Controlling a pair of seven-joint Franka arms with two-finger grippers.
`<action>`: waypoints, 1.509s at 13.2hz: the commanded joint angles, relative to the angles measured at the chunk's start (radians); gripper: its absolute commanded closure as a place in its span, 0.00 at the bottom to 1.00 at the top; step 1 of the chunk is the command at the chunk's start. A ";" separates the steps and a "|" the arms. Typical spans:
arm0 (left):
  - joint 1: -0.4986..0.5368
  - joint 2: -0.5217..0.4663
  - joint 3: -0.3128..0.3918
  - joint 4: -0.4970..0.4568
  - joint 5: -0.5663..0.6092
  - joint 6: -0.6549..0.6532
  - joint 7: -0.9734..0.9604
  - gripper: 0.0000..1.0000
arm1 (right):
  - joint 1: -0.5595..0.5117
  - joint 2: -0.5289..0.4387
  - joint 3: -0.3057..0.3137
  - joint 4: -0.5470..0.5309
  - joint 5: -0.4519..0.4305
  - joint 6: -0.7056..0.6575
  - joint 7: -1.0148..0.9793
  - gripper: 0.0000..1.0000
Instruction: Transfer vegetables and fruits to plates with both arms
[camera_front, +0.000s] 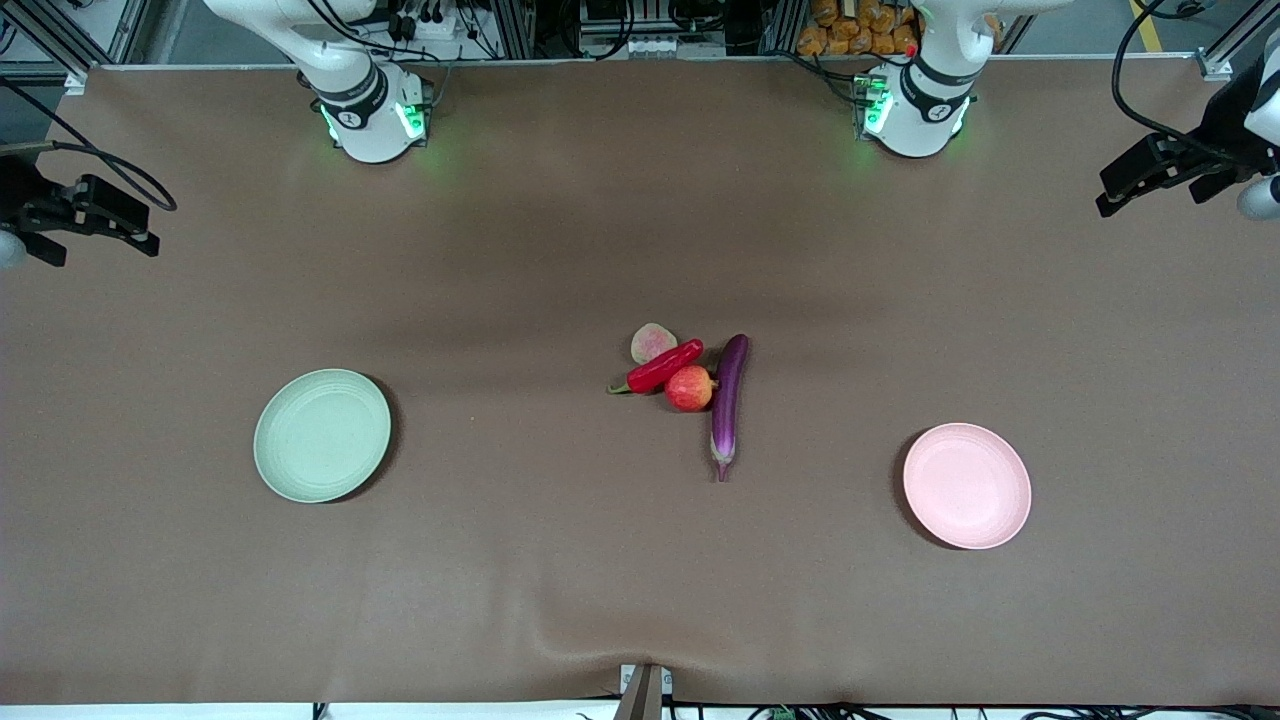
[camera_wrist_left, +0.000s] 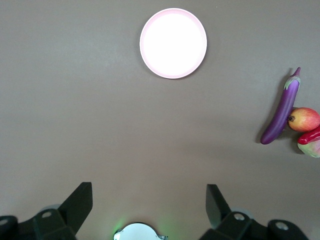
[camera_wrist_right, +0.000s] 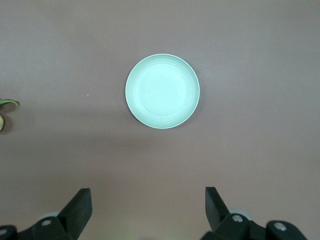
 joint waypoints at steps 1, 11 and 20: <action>0.009 0.010 -0.004 0.022 -0.004 -0.023 0.009 0.00 | -0.020 0.011 0.017 0.024 -0.011 -0.013 -0.015 0.00; 0.013 0.023 0.000 0.026 -0.011 -0.021 0.015 0.00 | -0.020 0.011 0.017 0.024 -0.011 -0.010 -0.015 0.00; 0.013 0.024 -0.001 0.026 -0.013 -0.021 0.017 0.00 | -0.023 0.010 0.017 0.023 -0.011 -0.016 -0.014 0.00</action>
